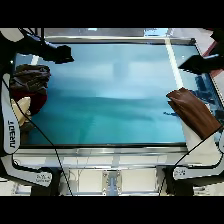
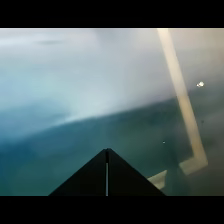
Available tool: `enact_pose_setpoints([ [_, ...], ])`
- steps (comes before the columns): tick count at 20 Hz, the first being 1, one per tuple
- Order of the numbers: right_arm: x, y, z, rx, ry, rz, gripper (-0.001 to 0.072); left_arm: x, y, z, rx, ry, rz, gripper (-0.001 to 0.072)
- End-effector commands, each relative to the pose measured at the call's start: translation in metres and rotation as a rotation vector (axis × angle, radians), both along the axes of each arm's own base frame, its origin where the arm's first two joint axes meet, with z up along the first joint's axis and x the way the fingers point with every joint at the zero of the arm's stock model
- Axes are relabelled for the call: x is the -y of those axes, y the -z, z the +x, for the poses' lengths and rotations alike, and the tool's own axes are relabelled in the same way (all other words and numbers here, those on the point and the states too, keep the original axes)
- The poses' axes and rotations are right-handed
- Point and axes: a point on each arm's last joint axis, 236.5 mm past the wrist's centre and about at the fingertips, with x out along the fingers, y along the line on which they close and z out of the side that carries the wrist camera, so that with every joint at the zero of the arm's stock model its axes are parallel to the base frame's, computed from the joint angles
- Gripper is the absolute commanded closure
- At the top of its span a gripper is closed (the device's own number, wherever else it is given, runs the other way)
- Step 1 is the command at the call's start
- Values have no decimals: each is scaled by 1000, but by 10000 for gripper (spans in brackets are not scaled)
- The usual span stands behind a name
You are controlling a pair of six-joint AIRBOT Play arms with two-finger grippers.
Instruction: Fold the shirts.
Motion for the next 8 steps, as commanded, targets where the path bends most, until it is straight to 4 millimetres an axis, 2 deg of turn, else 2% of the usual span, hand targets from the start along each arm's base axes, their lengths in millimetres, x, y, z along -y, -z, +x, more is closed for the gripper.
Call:
enact_pose_setpoints([
  [1,-35,2,14,71,-86,-93,266,0,6,-2,-28,-6,-3,685],
  [5,-59,4,12,72,-136,-100,266,0,6,-2,-29,-6,-3,685],
  [8,-62,4,11,73,-143,-100,266,0,7,-4,-34,-3,-1,685],
])
